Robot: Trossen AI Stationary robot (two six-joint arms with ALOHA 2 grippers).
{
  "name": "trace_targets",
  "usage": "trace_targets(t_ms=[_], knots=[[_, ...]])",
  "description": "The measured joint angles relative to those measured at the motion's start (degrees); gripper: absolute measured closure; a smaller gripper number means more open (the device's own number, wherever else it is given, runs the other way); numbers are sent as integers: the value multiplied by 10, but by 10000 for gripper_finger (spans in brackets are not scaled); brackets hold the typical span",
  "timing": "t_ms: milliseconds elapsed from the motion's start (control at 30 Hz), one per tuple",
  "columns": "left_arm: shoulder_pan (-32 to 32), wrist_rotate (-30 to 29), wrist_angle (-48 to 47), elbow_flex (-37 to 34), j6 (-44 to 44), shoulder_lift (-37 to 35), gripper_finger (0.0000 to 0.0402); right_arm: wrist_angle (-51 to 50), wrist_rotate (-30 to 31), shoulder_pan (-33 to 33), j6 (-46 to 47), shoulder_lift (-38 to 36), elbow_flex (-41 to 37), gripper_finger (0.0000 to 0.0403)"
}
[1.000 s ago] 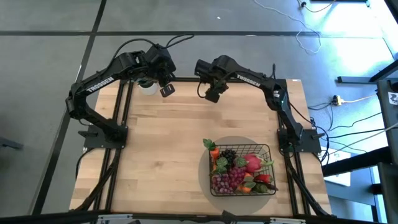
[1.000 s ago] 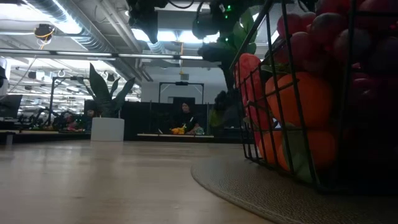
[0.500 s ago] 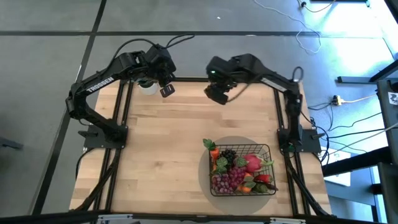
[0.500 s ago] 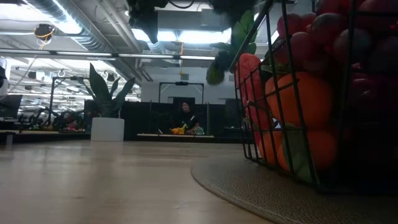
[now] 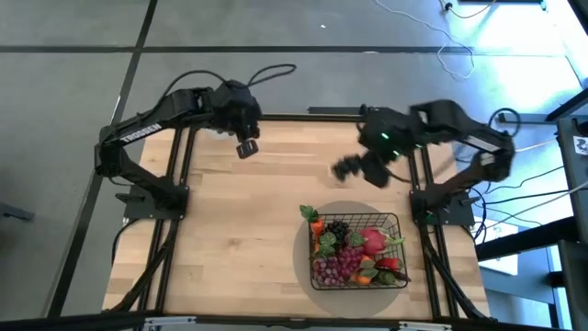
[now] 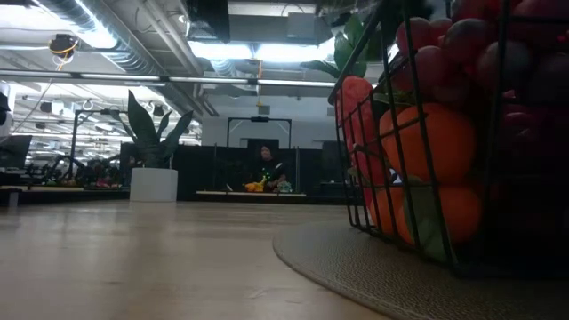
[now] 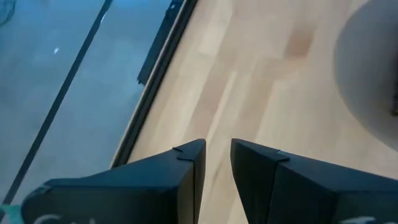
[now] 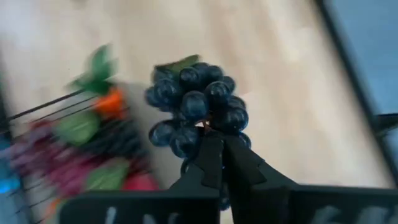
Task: Build produce basket
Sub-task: Put the black grapes into the wire basket
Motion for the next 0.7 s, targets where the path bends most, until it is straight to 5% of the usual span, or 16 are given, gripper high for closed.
trace_targets(t_ms=[367, 700], knots=[[-127, 1, 24, 0, -60, -5, 336, 40, -149, 195, 140, -108, -105, 403], [-238, 103, 111, 0, -60, 0, 336, 152, -193, 289, 155, -114, -223, 403]])
